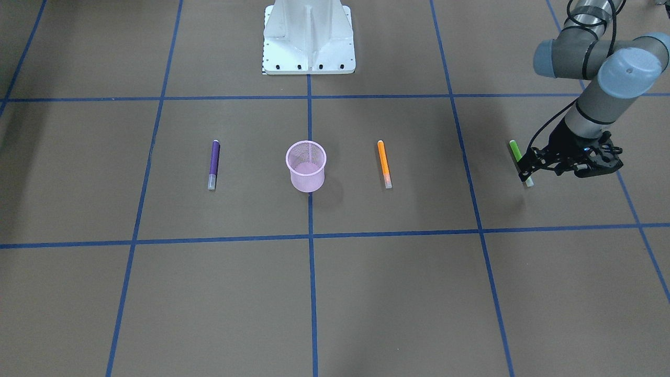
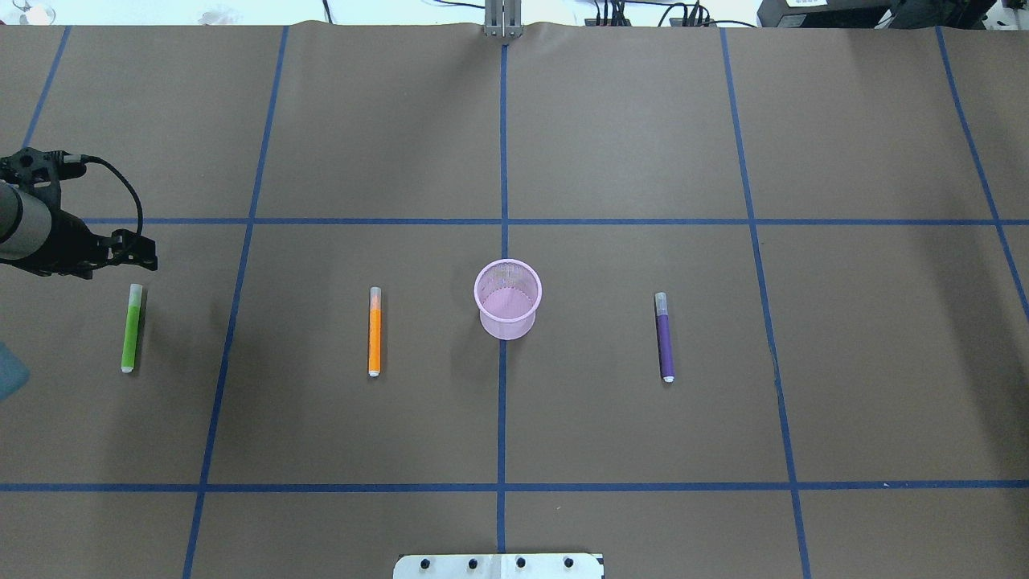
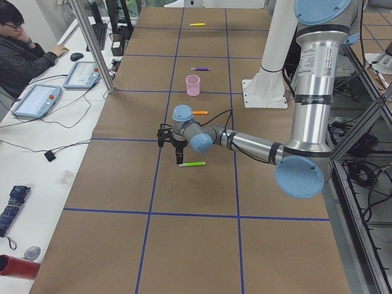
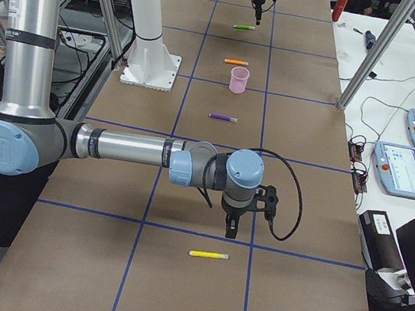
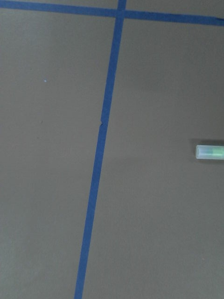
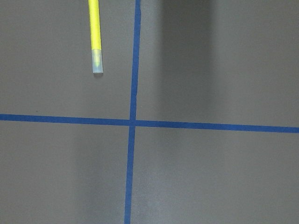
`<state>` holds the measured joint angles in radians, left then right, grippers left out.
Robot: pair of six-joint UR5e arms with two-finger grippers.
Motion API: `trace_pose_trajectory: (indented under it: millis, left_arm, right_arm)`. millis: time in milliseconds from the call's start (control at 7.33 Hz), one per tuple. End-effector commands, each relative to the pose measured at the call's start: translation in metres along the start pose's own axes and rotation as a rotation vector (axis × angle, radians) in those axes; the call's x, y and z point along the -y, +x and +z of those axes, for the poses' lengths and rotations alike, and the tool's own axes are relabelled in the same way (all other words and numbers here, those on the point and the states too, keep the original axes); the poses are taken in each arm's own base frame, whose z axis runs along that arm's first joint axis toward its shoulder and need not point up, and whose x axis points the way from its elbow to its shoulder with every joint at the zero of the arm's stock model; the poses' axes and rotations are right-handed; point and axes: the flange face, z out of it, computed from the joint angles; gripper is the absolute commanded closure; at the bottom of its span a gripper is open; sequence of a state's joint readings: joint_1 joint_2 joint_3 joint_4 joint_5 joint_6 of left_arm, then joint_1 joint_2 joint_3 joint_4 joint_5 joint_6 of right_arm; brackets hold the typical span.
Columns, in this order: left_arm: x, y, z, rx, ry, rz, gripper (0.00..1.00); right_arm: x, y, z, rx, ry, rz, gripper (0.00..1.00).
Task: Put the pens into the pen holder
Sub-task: 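Move the left gripper down over the green marker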
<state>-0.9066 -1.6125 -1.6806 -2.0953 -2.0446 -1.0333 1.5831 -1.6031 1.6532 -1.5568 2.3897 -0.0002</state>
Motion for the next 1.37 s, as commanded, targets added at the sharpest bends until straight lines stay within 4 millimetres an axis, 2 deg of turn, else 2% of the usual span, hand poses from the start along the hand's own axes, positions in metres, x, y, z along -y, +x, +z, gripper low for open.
trace_pose_trajectory:
  millis: [0,137,546,1229]
  left_arm:
    - [-0.016,0.003,0.023,0.03,0.008,0.025,0.01]
    - [-0.02,-0.006,0.025,0.039,0.002,0.021,0.02]
    - [-0.026,-0.012,0.028,0.048,-0.009,0.02,0.13]
    - [-0.032,-0.01,0.033,0.052,-0.022,0.029,0.28]
  right_arm:
    - [0.0,0.001,0.0,-0.003,-0.001,0.001,0.0]
    - [0.0,0.001,0.0,-0.003,-0.001,0.001,0.0]
    - [0.002,0.0,0.0,-0.003,0.0,0.0,0.0]
    - [0.003,0.0,0.0,-0.004,0.0,-0.002,0.0]
